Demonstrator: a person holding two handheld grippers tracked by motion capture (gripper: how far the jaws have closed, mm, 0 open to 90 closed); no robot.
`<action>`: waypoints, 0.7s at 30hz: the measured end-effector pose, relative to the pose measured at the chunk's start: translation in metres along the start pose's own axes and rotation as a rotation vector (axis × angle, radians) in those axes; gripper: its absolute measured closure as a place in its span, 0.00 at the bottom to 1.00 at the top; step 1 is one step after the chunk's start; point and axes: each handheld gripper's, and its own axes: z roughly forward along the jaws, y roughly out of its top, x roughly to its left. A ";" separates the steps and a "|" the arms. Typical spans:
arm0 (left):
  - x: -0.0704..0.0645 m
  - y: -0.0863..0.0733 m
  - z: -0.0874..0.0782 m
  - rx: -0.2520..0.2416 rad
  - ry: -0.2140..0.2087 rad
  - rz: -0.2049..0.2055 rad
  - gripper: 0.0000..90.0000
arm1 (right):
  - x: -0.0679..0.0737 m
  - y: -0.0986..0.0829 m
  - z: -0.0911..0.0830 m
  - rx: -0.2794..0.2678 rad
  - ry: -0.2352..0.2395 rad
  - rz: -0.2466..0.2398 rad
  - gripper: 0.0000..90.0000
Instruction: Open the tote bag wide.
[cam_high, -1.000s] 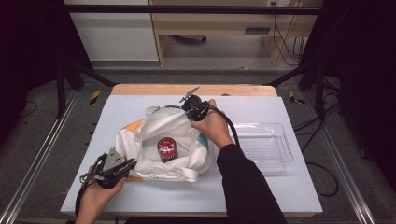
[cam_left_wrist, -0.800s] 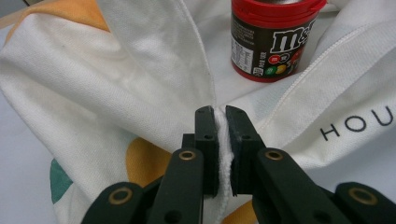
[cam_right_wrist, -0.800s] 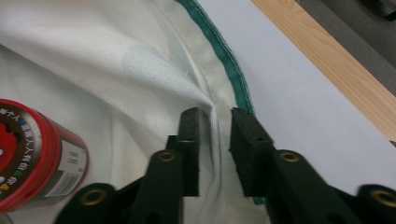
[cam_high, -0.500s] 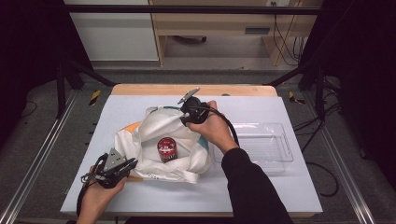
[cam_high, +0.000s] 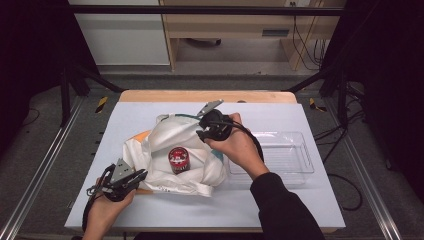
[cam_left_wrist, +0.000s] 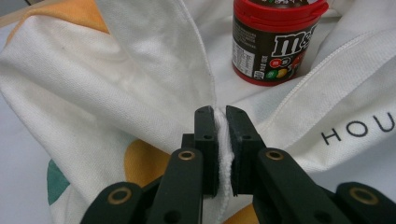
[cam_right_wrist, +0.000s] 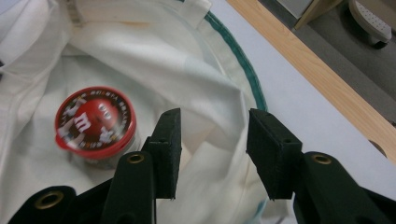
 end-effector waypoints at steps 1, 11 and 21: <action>0.000 0.000 0.000 -0.001 0.001 0.002 0.92 | 0.002 -0.003 -0.005 0.002 -0.003 0.001 0.62; -0.001 0.004 -0.002 -0.001 0.003 0.012 0.92 | 0.012 -0.030 -0.023 -0.005 -0.023 0.020 0.57; -0.001 0.017 -0.011 -0.052 0.031 0.003 0.72 | 0.026 -0.049 -0.030 0.016 -0.046 0.031 0.51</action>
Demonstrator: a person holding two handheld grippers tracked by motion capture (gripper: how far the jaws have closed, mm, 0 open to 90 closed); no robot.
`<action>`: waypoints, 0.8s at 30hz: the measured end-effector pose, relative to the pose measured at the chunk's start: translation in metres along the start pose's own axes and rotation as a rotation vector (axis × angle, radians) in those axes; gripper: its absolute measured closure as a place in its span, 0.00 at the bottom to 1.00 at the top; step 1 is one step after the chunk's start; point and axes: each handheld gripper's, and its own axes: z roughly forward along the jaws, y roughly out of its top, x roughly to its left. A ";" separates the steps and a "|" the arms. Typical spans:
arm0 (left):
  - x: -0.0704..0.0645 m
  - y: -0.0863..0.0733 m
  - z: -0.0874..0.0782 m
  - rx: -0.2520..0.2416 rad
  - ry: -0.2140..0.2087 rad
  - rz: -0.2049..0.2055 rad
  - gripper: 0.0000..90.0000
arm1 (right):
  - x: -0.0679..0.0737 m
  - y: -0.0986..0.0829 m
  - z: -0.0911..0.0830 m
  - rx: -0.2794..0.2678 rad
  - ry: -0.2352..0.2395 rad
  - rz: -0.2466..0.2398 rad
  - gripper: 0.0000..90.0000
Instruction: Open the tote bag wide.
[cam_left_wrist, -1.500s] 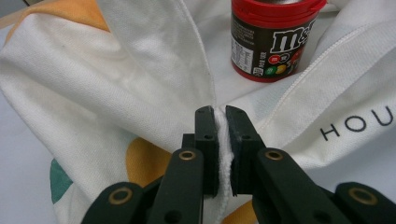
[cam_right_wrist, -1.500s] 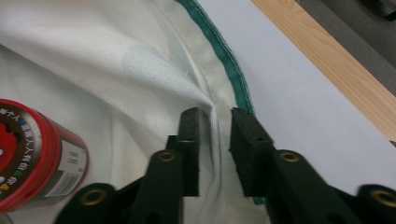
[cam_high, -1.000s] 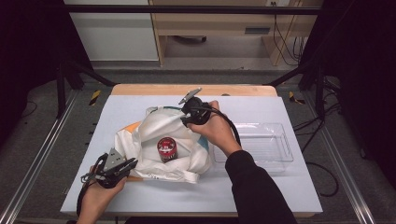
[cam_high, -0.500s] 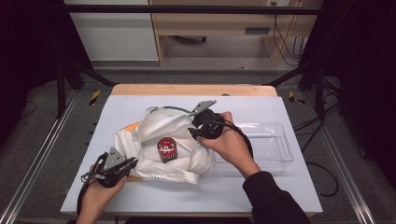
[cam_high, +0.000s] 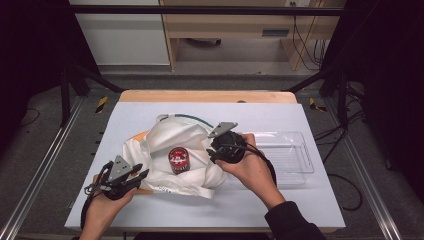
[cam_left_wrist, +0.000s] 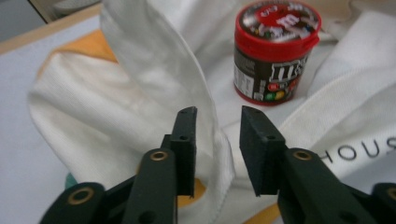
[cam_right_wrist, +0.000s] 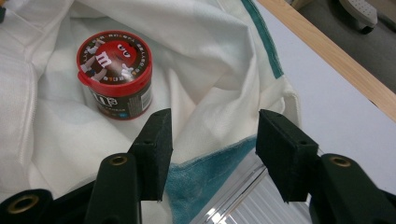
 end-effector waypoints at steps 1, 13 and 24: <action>0.001 0.004 -0.001 -0.009 0.009 0.000 0.69 | 0.000 -0.001 0.000 -0.003 -0.004 0.001 0.51; 0.031 0.050 0.008 -0.051 0.037 0.004 0.46 | 0.002 -0.019 -0.004 0.006 -0.001 0.026 0.50; 0.043 0.065 0.031 -0.027 0.029 0.020 0.61 | 0.010 -0.012 -0.005 0.001 -0.018 0.024 0.47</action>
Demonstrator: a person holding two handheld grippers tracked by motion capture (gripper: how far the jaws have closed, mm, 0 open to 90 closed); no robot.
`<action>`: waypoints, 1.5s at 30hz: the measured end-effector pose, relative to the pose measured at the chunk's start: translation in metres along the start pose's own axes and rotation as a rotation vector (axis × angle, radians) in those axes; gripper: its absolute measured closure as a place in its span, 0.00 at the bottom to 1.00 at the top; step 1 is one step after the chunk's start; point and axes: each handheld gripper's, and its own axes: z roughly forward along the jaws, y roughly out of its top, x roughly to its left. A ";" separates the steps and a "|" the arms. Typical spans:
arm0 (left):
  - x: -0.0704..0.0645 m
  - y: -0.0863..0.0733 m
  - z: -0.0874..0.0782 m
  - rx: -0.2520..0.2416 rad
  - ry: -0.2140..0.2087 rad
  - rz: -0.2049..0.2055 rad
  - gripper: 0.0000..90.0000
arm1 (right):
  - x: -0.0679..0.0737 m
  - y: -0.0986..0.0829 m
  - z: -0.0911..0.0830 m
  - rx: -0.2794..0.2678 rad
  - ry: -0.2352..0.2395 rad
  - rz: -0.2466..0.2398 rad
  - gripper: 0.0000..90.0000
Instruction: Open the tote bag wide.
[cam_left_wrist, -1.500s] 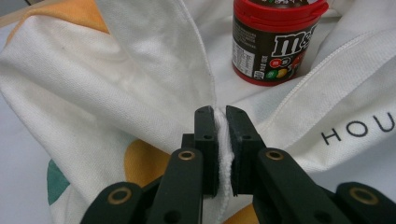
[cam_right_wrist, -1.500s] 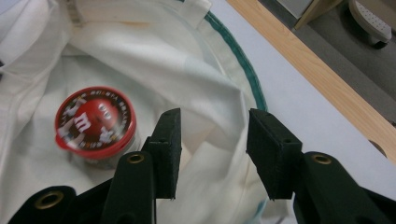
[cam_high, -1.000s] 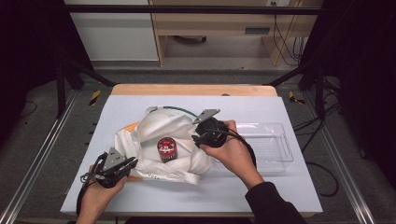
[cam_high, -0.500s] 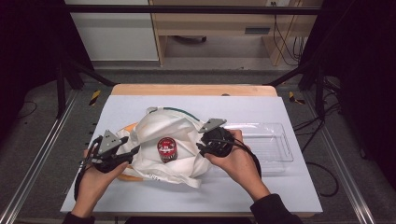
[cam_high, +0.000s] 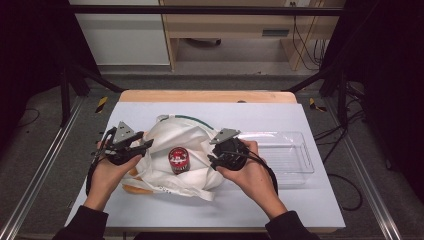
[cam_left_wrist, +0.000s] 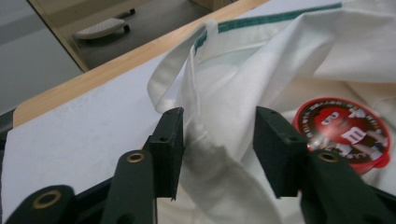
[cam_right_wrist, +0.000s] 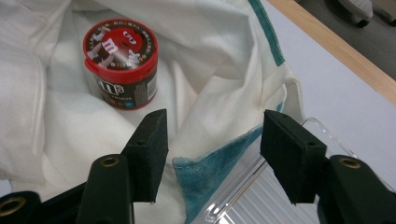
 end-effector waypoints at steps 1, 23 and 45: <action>0.002 -0.002 0.002 0.005 0.001 0.012 0.69 | 0.000 -0.001 0.000 0.008 -0.003 -0.003 0.47; 0.030 -0.040 0.019 0.056 0.030 -0.077 0.88 | -0.004 -0.031 0.005 0.048 0.014 0.010 0.62; -0.017 -0.057 -0.043 -0.073 -0.004 -0.081 0.67 | -0.026 0.036 0.037 0.019 0.102 -0.076 0.62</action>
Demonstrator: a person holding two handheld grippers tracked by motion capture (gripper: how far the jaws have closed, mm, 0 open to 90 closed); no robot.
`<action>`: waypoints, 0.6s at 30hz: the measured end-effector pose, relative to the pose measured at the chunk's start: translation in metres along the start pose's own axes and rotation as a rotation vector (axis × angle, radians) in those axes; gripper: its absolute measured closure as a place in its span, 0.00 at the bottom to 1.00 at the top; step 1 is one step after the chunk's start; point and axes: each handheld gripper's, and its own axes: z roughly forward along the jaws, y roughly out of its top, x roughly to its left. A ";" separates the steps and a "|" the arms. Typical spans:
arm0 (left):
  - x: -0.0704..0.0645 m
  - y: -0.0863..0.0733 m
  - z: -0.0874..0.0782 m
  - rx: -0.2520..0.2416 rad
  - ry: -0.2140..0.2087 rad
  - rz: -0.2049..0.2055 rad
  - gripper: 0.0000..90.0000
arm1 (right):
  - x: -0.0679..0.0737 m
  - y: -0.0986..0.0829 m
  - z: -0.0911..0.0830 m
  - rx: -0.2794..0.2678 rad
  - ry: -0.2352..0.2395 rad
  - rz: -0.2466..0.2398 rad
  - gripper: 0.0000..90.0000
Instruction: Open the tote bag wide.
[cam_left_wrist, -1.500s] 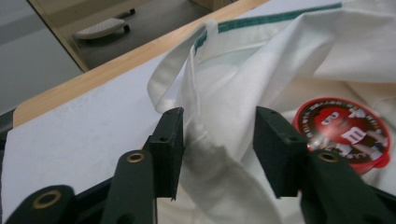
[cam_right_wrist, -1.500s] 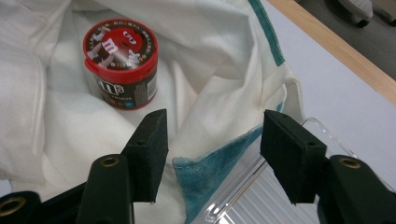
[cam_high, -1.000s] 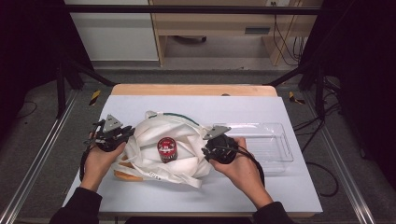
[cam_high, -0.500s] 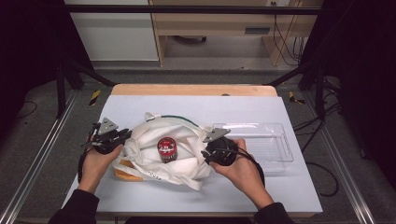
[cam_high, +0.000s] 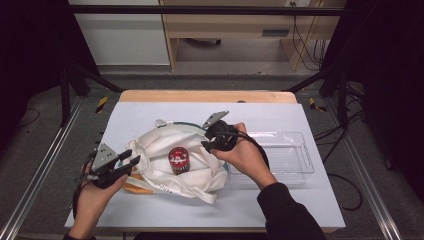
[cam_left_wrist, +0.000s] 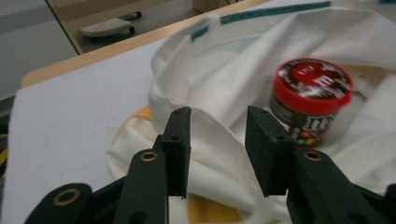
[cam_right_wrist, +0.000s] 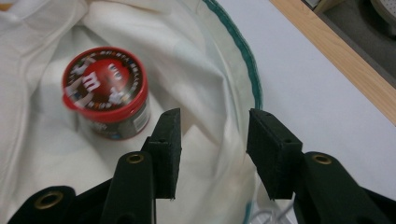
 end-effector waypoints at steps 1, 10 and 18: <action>-0.004 -0.003 0.001 0.015 -0.006 0.010 0.66 | -0.002 0.003 0.006 0.005 0.003 0.006 0.60; -0.010 -0.022 0.016 0.103 -0.077 0.009 0.69 | -0.012 0.013 0.046 0.092 -0.001 0.039 0.63; -0.015 -0.022 0.022 0.139 -0.100 0.037 0.92 | -0.018 0.013 0.058 0.110 -0.054 0.033 0.98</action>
